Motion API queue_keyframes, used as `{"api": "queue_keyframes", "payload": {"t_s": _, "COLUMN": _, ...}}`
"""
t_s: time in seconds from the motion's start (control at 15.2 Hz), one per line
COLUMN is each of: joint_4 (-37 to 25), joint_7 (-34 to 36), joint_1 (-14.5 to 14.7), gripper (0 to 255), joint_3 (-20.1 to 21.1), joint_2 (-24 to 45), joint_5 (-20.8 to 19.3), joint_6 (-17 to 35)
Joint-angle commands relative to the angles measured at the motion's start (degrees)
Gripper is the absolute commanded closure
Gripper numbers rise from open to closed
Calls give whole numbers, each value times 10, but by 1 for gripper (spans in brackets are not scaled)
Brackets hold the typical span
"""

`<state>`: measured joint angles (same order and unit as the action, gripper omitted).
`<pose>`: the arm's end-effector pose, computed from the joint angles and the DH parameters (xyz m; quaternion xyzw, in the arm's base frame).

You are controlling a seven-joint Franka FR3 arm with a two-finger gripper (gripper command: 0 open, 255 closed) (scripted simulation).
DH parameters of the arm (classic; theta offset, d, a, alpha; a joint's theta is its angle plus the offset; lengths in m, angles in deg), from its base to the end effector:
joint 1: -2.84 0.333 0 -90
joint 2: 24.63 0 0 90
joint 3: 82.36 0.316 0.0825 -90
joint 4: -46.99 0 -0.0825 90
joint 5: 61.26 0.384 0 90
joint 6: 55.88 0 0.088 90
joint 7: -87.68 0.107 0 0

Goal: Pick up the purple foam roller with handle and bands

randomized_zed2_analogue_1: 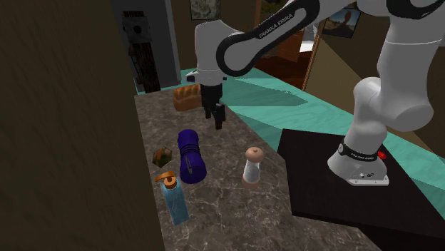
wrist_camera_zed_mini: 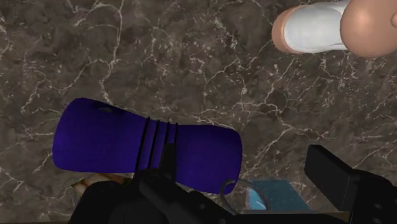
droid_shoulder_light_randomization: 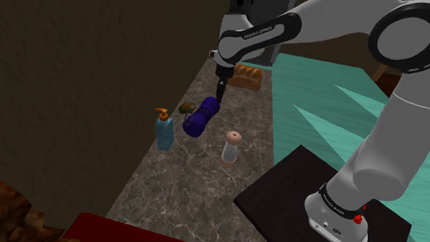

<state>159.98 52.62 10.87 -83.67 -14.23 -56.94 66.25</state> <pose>0.5854 0.0727 0.3777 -0.9408 -0.3374 0.0033 0.0314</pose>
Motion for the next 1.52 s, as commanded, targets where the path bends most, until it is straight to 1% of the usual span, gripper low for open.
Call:
{"api": "queue_keyframes", "payload": {"t_s": 0.0, "joint_4": -32, "joint_7": -24, "joint_1": 2, "gripper": 0, "joint_3": 7, "joint_2": 39, "joint_5": 8, "joint_6": 5}}
{"api": "queue_keyframes", "payload": {"t_s": 0.26, "joint_4": -104, "joint_7": -63, "joint_1": 6, "gripper": 0, "joint_3": 24, "joint_2": 120, "joint_5": 17, "joint_6": 9}}
{"api": "queue_keyframes", "payload": {"t_s": 0.59, "joint_4": -206, "joint_7": -105, "joint_1": 15, "gripper": 0, "joint_3": 46, "joint_2": 221, "joint_5": 19, "joint_6": 1}}
{"api": "queue_keyframes", "payload": {"t_s": 1.06, "joint_4": -197, "joint_7": -109, "joint_1": 15, "gripper": 0, "joint_3": 46, "joint_2": 251, "joint_5": 20, "joint_6": 40}}
{"api": "queue_keyframes", "payload": {"t_s": 1.25, "joint_4": -196, "joint_7": -109, "joint_1": 15, "gripper": 0, "joint_3": 46, "joint_2": 253, "joint_5": 20, "joint_6": 43}}
{"api": "queue_keyframes", "payload": {"t_s": 1.32, "joint_4": -197, "joint_7": -110, "joint_1": 15, "gripper": 255, "joint_3": 46, "joint_2": 254, "joint_5": 20, "joint_6": 43}}
{"api": "queue_keyframes", "payload": {"t_s": 1.45, "joint_4": -197, "joint_7": -110, "joint_1": 15, "gripper": 255, "joint_3": 46, "joint_2": 254, "joint_5": 20, "joint_6": 43}}
